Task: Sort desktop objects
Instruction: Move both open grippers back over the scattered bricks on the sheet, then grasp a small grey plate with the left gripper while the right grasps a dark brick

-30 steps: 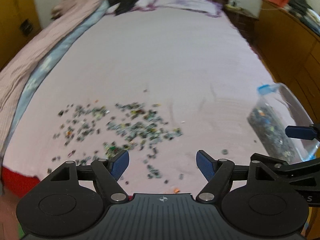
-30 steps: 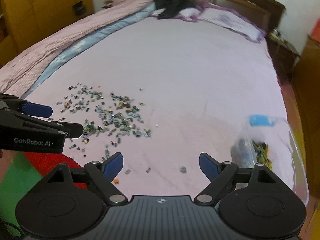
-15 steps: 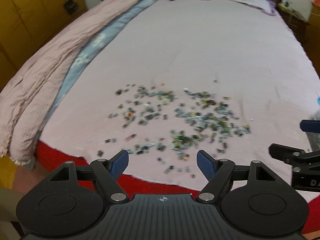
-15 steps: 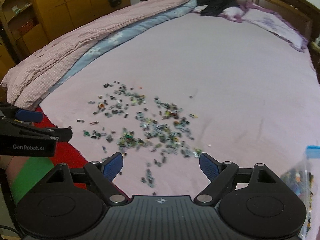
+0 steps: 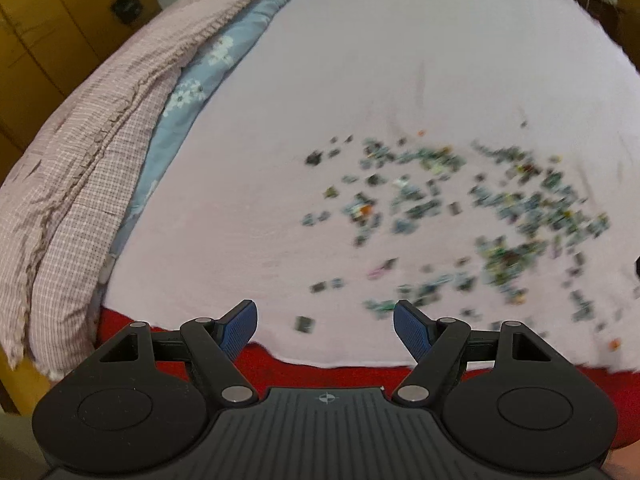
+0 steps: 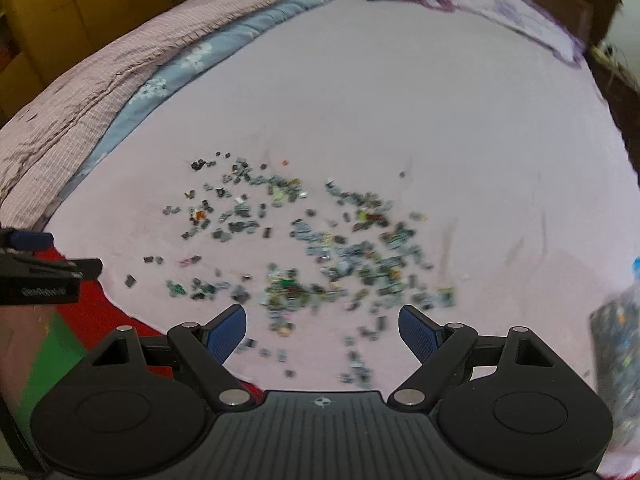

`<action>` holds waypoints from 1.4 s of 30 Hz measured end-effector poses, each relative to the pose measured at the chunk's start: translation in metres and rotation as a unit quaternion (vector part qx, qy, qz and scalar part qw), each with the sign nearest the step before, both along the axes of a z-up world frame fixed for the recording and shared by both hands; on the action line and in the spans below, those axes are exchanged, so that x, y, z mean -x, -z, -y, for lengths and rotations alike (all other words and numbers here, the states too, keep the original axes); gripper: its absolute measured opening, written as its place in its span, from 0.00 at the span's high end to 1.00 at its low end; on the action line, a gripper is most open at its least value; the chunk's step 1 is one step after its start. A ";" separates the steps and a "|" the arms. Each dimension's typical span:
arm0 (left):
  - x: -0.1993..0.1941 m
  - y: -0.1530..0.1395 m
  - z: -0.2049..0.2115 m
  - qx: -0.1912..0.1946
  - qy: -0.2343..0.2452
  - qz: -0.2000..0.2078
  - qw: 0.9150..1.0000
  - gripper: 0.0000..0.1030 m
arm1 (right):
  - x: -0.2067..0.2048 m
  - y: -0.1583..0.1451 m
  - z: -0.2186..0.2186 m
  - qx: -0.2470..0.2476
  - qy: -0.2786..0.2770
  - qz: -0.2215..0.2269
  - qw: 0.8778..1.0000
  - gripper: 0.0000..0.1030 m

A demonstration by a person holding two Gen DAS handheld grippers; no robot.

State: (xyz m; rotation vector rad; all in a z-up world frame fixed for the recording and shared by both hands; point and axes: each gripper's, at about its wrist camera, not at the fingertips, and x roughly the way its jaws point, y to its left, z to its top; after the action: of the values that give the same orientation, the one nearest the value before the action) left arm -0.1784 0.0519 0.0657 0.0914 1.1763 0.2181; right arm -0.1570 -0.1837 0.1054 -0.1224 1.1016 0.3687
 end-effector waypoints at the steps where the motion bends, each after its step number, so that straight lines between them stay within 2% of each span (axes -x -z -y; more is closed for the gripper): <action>1: -0.001 0.009 -0.009 -0.002 0.006 -0.002 1.000 0.27 | 0.000 0.005 -0.011 -0.006 0.001 -0.006 1.000 0.17; 5: -0.002 0.045 -0.034 -0.002 0.024 -0.018 1.000 0.31 | 0.000 0.025 -0.053 -0.009 -0.015 -0.026 1.000 0.18; 7: -0.003 0.060 -0.039 0.004 0.034 -0.024 0.999 0.39 | -0.001 0.037 -0.073 -0.001 -0.032 -0.032 0.999 0.18; 10: -0.005 0.082 -0.045 0.011 0.050 -0.031 0.998 0.43 | -0.002 0.052 -0.095 0.010 -0.045 -0.042 0.998 0.19; 17: -0.016 0.123 -0.049 0.031 0.077 -0.046 0.996 0.51 | -0.005 0.080 -0.110 0.024 -0.027 -0.069 0.997 0.22; 23: -0.025 0.147 -0.053 0.049 0.084 -0.062 0.993 0.66 | -0.010 0.098 -0.115 0.033 -0.024 -0.080 0.996 0.24; 25: -0.025 0.149 -0.053 0.060 0.089 -0.062 0.992 0.77 | -0.012 0.101 -0.117 0.033 -0.024 -0.082 0.996 0.24; 27: -0.023 0.150 -0.051 0.066 0.097 -0.061 0.991 0.84 | -0.015 0.105 -0.120 0.033 -0.027 -0.082 0.996 0.24; 34: -0.021 0.143 -0.057 0.087 0.081 -0.053 0.992 0.84 | -0.023 0.123 -0.140 0.048 -0.073 -0.075 0.993 0.41; 38: -0.020 0.135 -0.063 0.090 0.067 -0.045 0.993 0.84 | -0.025 0.135 -0.163 0.056 -0.147 -0.068 0.985 0.54; 42: -0.021 0.128 -0.071 0.091 0.052 -0.039 0.994 0.84 | -0.020 0.141 -0.190 0.045 -0.237 -0.053 0.969 0.60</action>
State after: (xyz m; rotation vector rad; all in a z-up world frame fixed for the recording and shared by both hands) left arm -0.1572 0.1234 -0.0623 0.0006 1.2603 0.0152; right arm -0.1369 0.0063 -0.0355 -0.4556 1.1910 0.7605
